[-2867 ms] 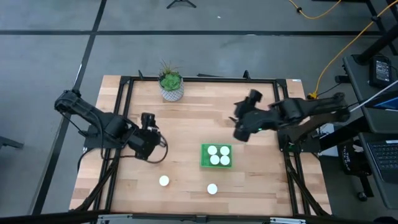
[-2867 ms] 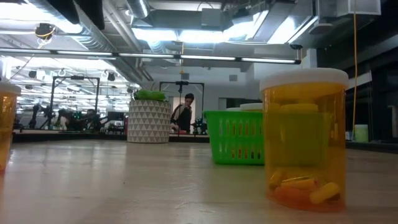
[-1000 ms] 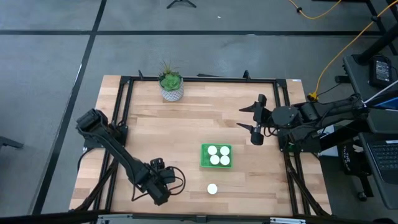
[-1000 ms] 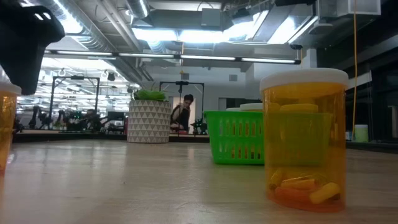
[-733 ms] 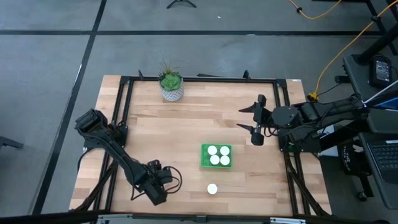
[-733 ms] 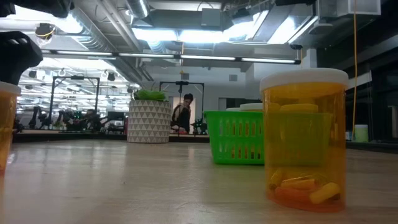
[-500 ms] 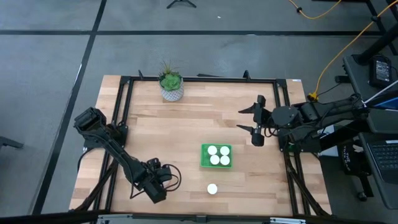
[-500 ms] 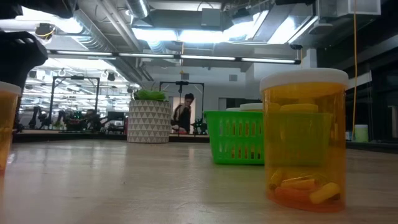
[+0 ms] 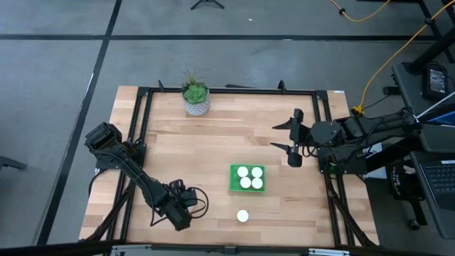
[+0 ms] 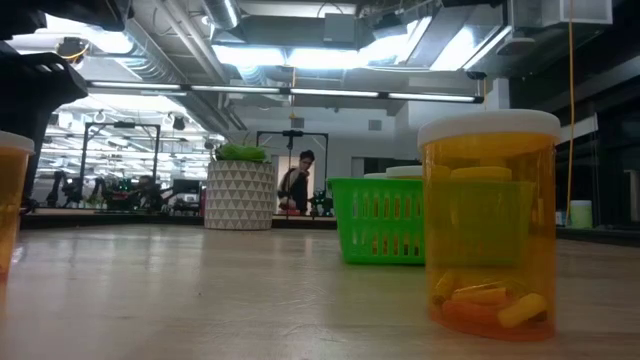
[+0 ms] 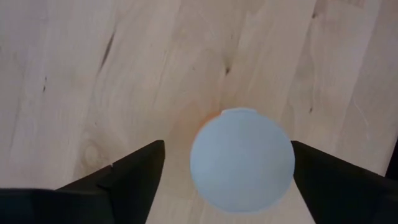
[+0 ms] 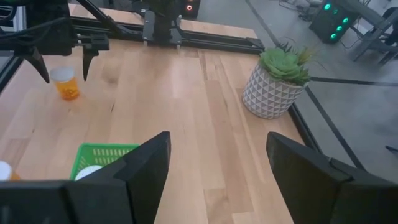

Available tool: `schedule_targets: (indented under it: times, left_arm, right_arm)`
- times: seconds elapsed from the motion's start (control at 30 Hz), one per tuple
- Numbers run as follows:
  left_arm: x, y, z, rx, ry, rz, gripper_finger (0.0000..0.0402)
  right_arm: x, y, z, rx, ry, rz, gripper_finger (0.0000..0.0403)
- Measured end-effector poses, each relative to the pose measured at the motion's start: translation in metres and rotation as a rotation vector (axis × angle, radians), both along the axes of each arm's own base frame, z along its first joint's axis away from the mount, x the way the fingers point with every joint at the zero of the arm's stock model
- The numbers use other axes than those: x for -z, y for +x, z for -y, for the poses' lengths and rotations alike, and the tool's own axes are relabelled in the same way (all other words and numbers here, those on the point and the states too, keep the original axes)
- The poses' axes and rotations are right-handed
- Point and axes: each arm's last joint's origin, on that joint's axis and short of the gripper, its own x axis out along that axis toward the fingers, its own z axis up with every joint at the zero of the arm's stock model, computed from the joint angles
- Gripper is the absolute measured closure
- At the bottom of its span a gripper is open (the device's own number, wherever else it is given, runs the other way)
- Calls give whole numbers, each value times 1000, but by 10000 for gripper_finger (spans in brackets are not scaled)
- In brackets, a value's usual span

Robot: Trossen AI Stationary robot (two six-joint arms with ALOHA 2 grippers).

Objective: Pick and place pill bottles into a basket
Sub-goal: Put the orange pill bottle into the green bin

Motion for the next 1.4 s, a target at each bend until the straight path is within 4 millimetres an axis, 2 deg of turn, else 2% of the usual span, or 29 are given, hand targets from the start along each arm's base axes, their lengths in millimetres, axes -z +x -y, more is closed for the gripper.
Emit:
schedule_targets:
  times: [0.57, 0.83, 1.03, 1.2, 1.4]
  left_arm:
    - [0, 3, -3, -4, 5, 1, 197]
    - [0, 4, -4, 21, 22, 5, 185]
    - [0, 10, -12, 42, 31, -3, 198]
    - [-4, 16, -23, 81, 50, 2, 190]
    - [-19, 25, -45, 107, 82, 42, 195]
  right_arm:
    - [0, 0, 0, -8, -18, -3, 136]
    - [0, 0, 0, -7, -15, -3, 136]
    - [0, 0, 0, -7, -16, -3, 136]
    - [0, 0, 0, -7, -17, -6, 136]
    - [0, 0, 0, -7, -17, -8, 136]
